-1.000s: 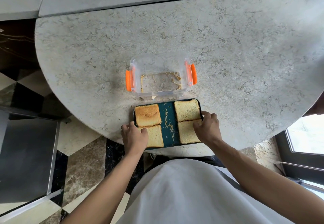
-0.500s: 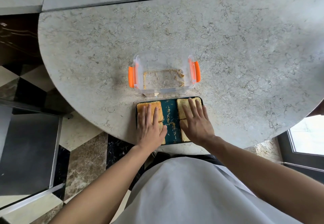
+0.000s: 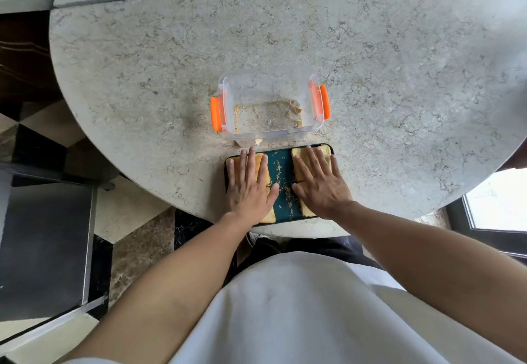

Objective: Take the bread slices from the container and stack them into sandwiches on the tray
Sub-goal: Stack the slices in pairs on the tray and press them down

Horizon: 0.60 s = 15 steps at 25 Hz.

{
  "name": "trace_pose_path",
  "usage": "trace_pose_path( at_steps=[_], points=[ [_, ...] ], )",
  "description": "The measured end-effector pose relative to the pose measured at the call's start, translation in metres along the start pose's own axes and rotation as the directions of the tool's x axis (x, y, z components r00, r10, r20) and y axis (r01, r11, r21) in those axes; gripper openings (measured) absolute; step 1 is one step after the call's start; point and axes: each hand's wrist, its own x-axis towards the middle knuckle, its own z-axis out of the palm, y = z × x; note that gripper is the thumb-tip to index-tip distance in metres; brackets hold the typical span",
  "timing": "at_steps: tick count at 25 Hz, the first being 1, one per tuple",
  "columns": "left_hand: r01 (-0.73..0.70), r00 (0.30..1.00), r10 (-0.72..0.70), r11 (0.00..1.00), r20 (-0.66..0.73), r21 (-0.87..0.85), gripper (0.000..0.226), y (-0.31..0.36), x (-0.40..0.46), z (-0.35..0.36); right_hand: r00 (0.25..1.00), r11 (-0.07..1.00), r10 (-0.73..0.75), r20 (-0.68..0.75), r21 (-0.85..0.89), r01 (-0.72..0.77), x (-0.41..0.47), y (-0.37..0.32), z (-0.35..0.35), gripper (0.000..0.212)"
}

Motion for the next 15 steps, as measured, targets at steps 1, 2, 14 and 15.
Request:
trace_pose_path(
  at_steps=[1,2,14,15],
  points=[
    [-0.004,1.0,0.004,1.0,0.015,0.004,0.08,-0.003,0.001,0.0,1.0,1.0,0.012,0.006,0.003,-0.012,0.0,-0.001,0.001,0.075],
    [-0.006,1.0,0.006,1.0,0.03,0.004,0.08,-0.006,0.003,0.001,1.0,1.0,0.024,0.011,0.01,-0.024,0.0,-0.002,0.001,0.077],
    [0.163,0.978,-0.151,0.984,0.145,-0.071,0.084,0.007,-0.03,-0.017,1.0,0.998,-0.01,0.017,0.068,0.008,-0.011,0.012,-0.021,0.083],
    [0.165,0.977,-0.155,0.985,0.148,-0.058,0.084,0.009,-0.031,-0.019,0.999,0.997,-0.021,0.025,0.078,0.019,-0.012,0.013,-0.021,0.083]
  ],
)
